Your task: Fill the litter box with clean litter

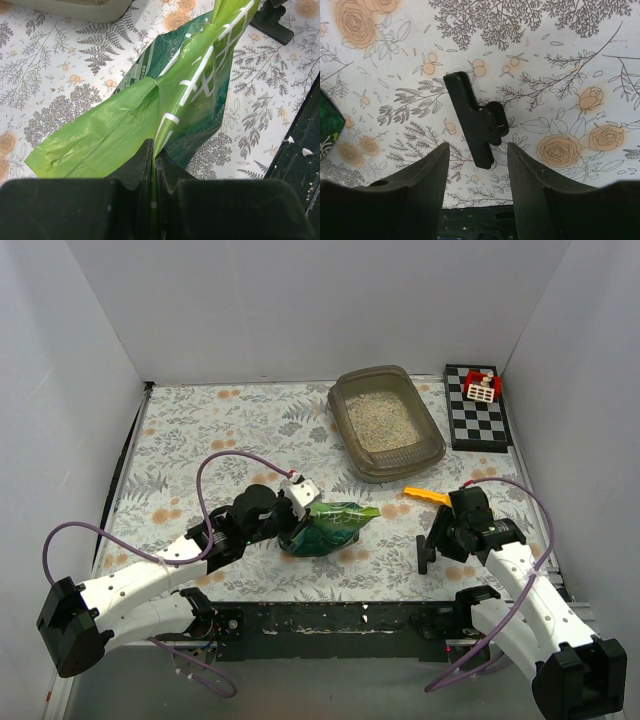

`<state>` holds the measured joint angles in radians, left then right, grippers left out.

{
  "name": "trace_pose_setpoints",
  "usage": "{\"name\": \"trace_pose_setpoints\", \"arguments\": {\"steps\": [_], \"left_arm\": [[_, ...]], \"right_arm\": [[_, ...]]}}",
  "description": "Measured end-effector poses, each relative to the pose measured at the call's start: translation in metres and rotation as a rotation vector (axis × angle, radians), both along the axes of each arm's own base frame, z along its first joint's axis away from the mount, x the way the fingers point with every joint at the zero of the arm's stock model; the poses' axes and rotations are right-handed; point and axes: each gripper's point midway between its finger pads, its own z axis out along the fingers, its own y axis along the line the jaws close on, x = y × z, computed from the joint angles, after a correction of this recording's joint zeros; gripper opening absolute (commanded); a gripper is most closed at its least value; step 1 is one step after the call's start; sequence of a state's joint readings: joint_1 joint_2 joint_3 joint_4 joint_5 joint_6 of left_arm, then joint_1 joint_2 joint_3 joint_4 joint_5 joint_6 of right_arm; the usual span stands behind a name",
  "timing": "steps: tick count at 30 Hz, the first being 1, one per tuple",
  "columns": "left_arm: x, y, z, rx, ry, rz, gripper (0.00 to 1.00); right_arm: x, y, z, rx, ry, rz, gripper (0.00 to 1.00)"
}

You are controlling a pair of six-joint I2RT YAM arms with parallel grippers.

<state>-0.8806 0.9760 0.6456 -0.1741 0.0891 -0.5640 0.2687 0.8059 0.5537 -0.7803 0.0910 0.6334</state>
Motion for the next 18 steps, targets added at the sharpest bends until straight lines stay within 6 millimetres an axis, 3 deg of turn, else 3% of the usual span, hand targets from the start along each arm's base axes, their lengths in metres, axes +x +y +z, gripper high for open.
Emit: {"name": "trace_pose_setpoints", "arguments": {"steps": [5, 14, 18], "left_arm": [[0.0, 0.001, 0.0, -0.011, 0.001, 0.007, 0.0], [-0.001, 0.001, 0.001, -0.022, 0.001, 0.01, 0.0], [-0.001, 0.001, 0.001, -0.024, 0.002, 0.011, 0.0]], "right_arm": [[-0.005, -0.002, -0.018, 0.002, 0.041, -0.034, 0.55], [0.001, 0.001, -0.031, 0.023, 0.036, -0.052, 0.5], [-0.003, 0.002, -0.04, 0.027, 0.057, -0.047, 0.36]]}}
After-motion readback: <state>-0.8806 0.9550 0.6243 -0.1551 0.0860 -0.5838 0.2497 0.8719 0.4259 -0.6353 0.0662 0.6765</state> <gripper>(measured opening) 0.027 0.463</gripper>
